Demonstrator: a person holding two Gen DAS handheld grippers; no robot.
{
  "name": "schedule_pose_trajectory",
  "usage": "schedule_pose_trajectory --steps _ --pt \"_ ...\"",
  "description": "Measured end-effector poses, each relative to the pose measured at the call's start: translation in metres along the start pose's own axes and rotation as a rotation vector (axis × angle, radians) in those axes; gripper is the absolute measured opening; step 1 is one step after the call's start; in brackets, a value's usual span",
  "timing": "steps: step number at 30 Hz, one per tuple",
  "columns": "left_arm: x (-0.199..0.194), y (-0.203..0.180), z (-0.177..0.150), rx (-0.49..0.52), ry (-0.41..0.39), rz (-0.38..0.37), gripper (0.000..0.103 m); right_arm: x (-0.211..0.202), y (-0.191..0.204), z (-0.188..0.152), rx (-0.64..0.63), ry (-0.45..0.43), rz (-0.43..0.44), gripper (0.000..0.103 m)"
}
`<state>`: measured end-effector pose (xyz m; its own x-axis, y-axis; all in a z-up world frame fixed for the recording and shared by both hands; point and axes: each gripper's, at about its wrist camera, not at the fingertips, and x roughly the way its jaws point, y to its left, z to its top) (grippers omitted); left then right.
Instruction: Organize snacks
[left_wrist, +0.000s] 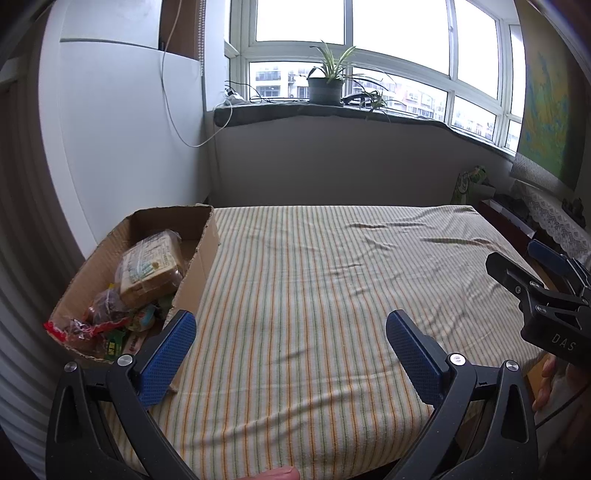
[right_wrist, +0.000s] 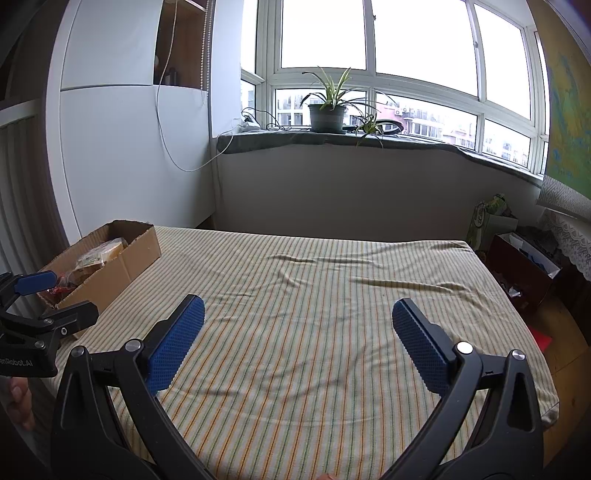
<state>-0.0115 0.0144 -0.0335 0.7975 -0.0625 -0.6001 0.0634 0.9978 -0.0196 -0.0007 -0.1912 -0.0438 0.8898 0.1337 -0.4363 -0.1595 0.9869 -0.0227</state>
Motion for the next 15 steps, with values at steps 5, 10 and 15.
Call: schedule_pose_trajectory --steps 5,10,15 --pt "-0.0003 -0.0008 -0.0004 0.001 0.0 0.0 0.102 0.0 -0.0001 0.0 0.0 0.001 0.001 0.103" --pt "-0.0006 -0.001 -0.0007 -0.002 0.001 0.001 0.102 0.0 0.0007 -0.0004 0.0 -0.002 0.0 0.103" --pt "-0.0007 -0.0004 -0.0009 0.002 0.002 0.0 0.102 -0.0007 0.0009 0.0 0.001 -0.003 -0.001 0.103"
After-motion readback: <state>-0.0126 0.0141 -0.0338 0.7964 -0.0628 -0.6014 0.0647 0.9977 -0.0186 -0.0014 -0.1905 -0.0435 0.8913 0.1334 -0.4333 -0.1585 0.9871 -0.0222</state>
